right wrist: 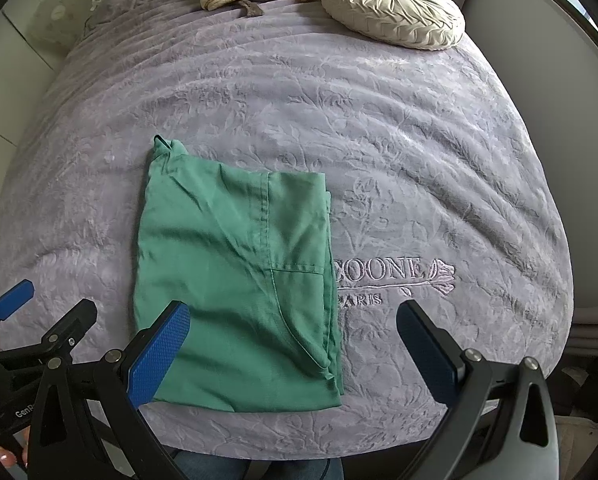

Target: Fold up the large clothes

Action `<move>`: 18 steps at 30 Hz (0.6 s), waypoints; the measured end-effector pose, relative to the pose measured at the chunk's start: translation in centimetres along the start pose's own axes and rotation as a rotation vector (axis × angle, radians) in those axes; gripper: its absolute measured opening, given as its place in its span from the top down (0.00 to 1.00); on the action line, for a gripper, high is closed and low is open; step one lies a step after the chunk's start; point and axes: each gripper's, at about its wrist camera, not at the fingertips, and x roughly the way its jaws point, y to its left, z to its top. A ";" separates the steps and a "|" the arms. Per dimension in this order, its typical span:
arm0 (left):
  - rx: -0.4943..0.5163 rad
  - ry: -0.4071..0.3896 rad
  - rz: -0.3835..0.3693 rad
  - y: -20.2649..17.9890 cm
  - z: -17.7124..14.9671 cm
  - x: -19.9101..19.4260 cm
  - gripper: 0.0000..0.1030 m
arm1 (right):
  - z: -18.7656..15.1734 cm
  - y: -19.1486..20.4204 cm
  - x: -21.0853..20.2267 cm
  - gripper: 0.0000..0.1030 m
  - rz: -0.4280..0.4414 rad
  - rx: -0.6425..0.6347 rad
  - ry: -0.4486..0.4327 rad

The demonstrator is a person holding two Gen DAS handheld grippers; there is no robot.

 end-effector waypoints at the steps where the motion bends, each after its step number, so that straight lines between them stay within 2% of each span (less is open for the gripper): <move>1: 0.001 0.000 0.000 0.0 0.1 0.0 0.00 | 0.0 0.0 0.0 0.00 0.002 0.001 0.000; 18: 0.007 0.001 0.007 0.1 0.1 0.3 0.00 | 0.1 0.2 0.2 0.00 0.004 -0.006 0.007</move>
